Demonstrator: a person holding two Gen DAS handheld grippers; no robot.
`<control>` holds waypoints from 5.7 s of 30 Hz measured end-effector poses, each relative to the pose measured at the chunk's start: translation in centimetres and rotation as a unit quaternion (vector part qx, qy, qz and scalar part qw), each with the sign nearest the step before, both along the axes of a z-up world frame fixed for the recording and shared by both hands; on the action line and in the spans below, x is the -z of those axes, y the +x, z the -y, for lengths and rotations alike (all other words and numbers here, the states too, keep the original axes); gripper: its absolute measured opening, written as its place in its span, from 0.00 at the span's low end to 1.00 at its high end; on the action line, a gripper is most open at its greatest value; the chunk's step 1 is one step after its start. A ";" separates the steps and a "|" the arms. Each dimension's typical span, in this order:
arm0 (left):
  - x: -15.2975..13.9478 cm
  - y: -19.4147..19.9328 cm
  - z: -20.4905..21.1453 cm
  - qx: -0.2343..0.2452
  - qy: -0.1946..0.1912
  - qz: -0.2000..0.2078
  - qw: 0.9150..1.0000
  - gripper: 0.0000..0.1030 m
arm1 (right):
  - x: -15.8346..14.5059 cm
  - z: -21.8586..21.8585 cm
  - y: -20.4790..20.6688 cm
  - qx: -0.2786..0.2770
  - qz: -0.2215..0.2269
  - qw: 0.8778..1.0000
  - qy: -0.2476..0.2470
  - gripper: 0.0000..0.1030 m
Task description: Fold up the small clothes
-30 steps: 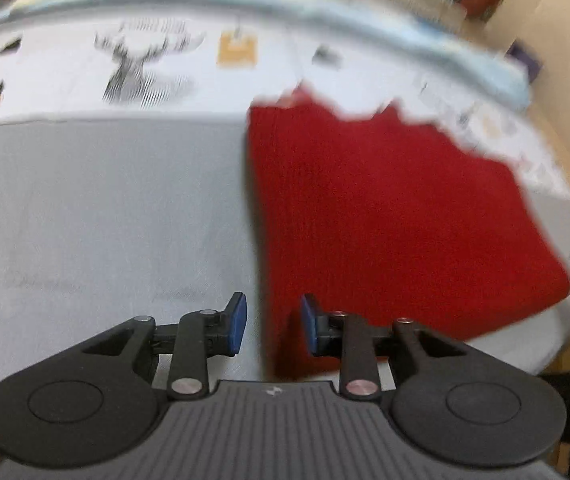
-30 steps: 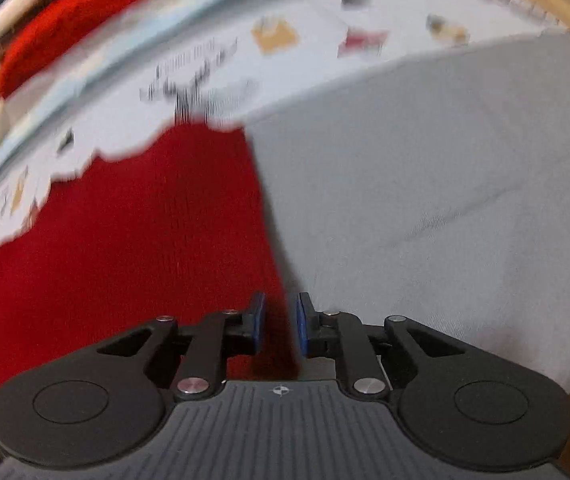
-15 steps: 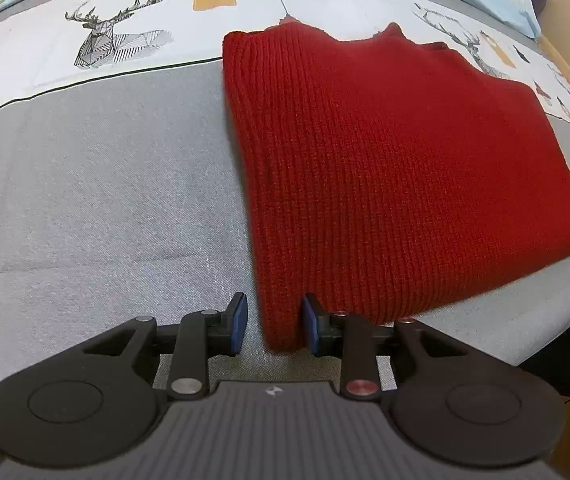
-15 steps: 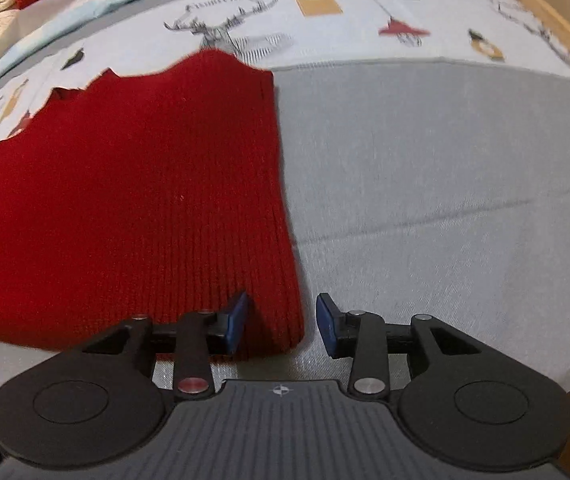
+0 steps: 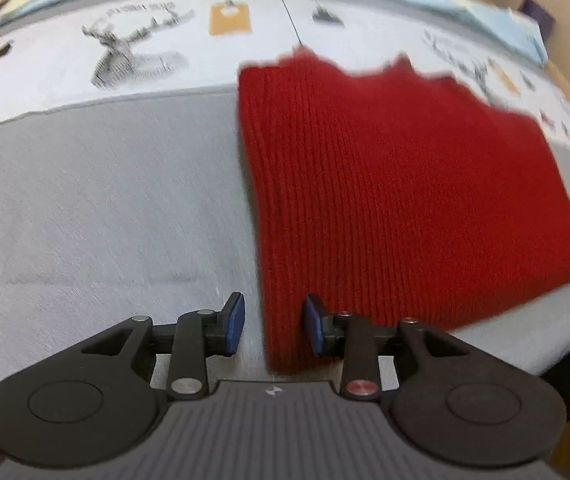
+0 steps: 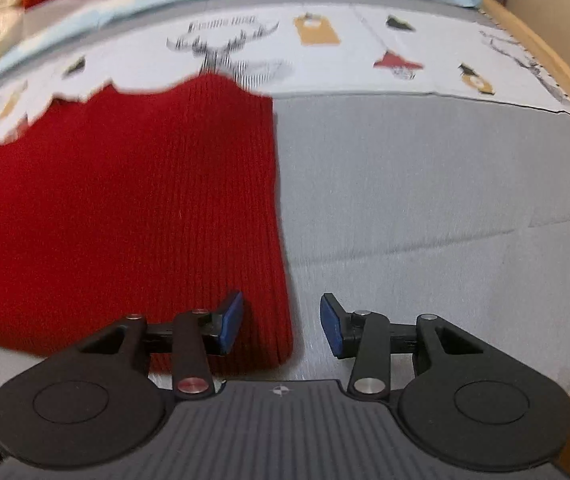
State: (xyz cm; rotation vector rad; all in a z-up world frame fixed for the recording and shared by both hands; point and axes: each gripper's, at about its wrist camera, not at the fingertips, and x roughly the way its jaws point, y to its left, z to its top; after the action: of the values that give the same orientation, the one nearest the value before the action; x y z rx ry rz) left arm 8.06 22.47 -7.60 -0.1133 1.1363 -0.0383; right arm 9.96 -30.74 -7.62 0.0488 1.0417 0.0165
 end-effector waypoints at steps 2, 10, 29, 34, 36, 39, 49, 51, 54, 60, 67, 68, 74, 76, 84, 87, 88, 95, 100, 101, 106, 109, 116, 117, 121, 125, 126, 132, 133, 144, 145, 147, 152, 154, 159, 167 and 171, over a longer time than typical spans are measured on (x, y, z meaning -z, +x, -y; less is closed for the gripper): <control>-1.0 0.1 -0.4 -0.022 -0.003 0.028 0.999 0.36 | -0.1 0.2 0.0 0.004 0.005 1.000 0.005 0.43; -3.0 1.7 -0.4 -0.067 -0.054 0.085 0.993 0.21 | 0.2 0.4 0.2 0.013 0.008 1.000 -0.012 0.44; -3.8 2.6 1.2 -0.067 0.029 0.077 0.994 0.27 | 1.3 -1.9 -0.6 0.023 0.016 0.997 -0.077 0.48; -6.4 0.6 -0.9 -0.084 0.000 0.119 0.989 0.31 | -1.5 -3.3 -2.5 0.048 0.121 0.988 -0.086 0.51; -7.0 0.0 -1.8 -0.090 -0.010 0.125 0.988 0.31 | -1.1 -3.4 -2.2 0.050 0.110 0.991 -0.054 0.57; -7.9 -1.0 -3.2 -0.099 -0.011 0.130 0.986 0.31 | 2.1 -3.9 -0.5 0.038 0.009 0.997 -0.067 0.59; -11.4 -6.0 -10.6 -0.184 -0.061 0.149 0.970 0.38 | -0.2 -10.1 -1.8 0.004 0.103 0.991 -0.084 0.59; -11.6 -7.1 -12.1 -0.206 -0.055 0.142 0.966 0.38 | -0.4 -12.2 -2.3 -0.013 0.115 0.990 -0.077 0.58; -11.8 -8.5 -14.4 -0.232 -0.061 0.144 0.960 0.38 | -0.5 -15.1 -2.7 -0.049 0.114 0.991 -0.052 0.57; -11.3 -10.9 -17.9 -0.268 -0.060 0.134 0.952 0.39 | 0.7 -23.9 -3.4 -0.125 0.087 0.988 0.006 0.54; -11.1 -12.7 -20.3 -0.291 -0.058 0.129 0.946 0.39 | 0.7 -34.3 -5.7 -0.246 0.093 0.964 0.031 0.54; -11.0 -12.7 -20.6 -0.293 -0.057 0.128 0.946 0.39 | 0.6 -35.6 -6.1 -0.270 0.097 0.958 0.029 0.54; -10.9 -12.8 -21.5 -0.299 -0.056 0.125 0.944 0.39 | 1.6 -42.1 -8.3 -0.398 0.104 0.911 -0.026 0.59; -11.0 -12.7 -21.6 -0.299 -0.057 0.125 0.944 0.39 | 2.4 -44.0 -8.9 -0.424 0.109 0.895 -0.080 0.59; -11.1 -12.2 -22.4 -0.299 -0.065 0.128 0.943 0.39 | 4.4 -47.1 -8.6 -0.459 0.138 0.858 -0.184 0.41; -11.0 -12.2 -22.7 -0.302 -0.067 0.128 0.942 0.39 | 4.9 -47.9 -9.1 -0.478 0.148 0.841 -0.204 0.26; -11.0 -12.1 -22.8 -0.304 -0.067 0.128 0.942 0.39 | 4.7 -48.1 -9.2 -0.480 0.151 0.840 -0.206 0.24; -11.0 -11.4 -22.1 -0.299 -0.059 0.121 0.945 0.39 | 0.9 -48.8 -10.8 -0.441 0.204 0.861 -0.152 0.18; -11.3 -9.8 -20.0 -0.283 -0.054 0.116 0.951 0.39 | -0.1 -48.4 -11.0 -0.438 0.168 0.881 -0.069 0.18; -11.4 -9.4 -19.4 -0.278 -0.053 0.116 0.952 0.39 | -0.7 -48.1 -10.7 -0.426 0.167 0.888 -0.056 0.18; -12.1 -6.8 -15.2 -0.245 -0.054 0.119 0.961 0.39 | -7.2 -41.7 -7.8 -0.309 0.188 0.930 0.066 0.18; -12.7 -4.8 -11.8 -0.212 -0.056 0.124 0.968 0.39 | -11.2 -33.3 -6.2 -0.199 0.215 0.945 0.144 0.18; -13.0 0.1 -2.8 -0.130 -0.060 0.127 0.982 0.39 | -10.6 -11.4 -7.7 0.074 0.240 0.950 0.186 0.17; -12.9 0.8 -1.3 -0.117 -0.060 0.126 0.983 0.39 | -9.4 -8.8 -8.3 0.116 0.232 0.950 0.177 0.17; -12.2 2.7 3.5 -0.074 -0.057 0.117 0.989 0.39 | -1.9 -0.1 -8.9 0.272 0.082 0.944 0.165 0.20; -11.3 3.8 6.9 -0.039 -0.058 0.106 0.992 0.39 | -1.5 3.5 -10.4 0.305 0.065 0.928 0.204 0.33; -11.1 4.0 7.6 -0.030 -0.057 0.105 0.992 0.39 | -2.6 3.4 -10.3 0.291 0.081 0.935 0.185 0.36; -9.8 4.6 11.1 0.007 -0.042 0.090 0.995 0.39 | -8.2 4.0 -5.7 0.145 0.126 0.961 0.198 0.52; -9.5 4.6 11.6 0.014 -0.039 0.087 0.995 0.39 | -8.8 3.7 -4.2 0.108 0.125 0.968 0.191 0.54; -6.8 4.5 15.9 0.069 0.003 0.060 0.996 0.41 | -1.8 3.4 8.2 0.055 0.003 0.972 0.229 0.58; -6.7 4.6 16.2 0.072 0.005 0.060 0.996 0.42 | -1.8 3.3 8.7 0.060 0.009 0.968 0.244 0.58; -6.5 4.9 16.6 0.077 0.010 0.061 0.995 0.42 | -1.7 2.6 9.7 0.054 0.013 0.967 0.248 0.58; -6.1 5.4 17.4 0.084 0.018 0.059 0.995 0.42 | -1.2 2.2 11.2 0.051 0.010 0.966 0.252 0.14; -6.0 5.5 17.8 0.087 0.018 0.058 0.994 0.42 | -2.5 3.0 10.7 0.062 0.053 0.963 0.258 0.06; -5.6 5.5 19.4 0.106 0.015 0.057 0.993 0.43 | -5.0 5.0 9.4 0.096 0.158 0.960 0.211 0.00; -5.0 5.2 22.1 0.125 -0.039 0.057 0.990 0.46 | -2.3 2.6 8.7 0.012 0.045 0.966 0.255 0.78; -4.6 5.1 23.5 0.133 -0.060 0.054 0.988 0.46 | -0.4 1.8 8.7 0.011 -0.017 0.973 0.230 0.52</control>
State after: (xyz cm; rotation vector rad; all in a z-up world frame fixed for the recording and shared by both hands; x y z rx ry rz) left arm 13.19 -1.04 -2.99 -0.0649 1.0335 -0.3458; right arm 18.68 -32.56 -7.18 0.4837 1.0538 0.2379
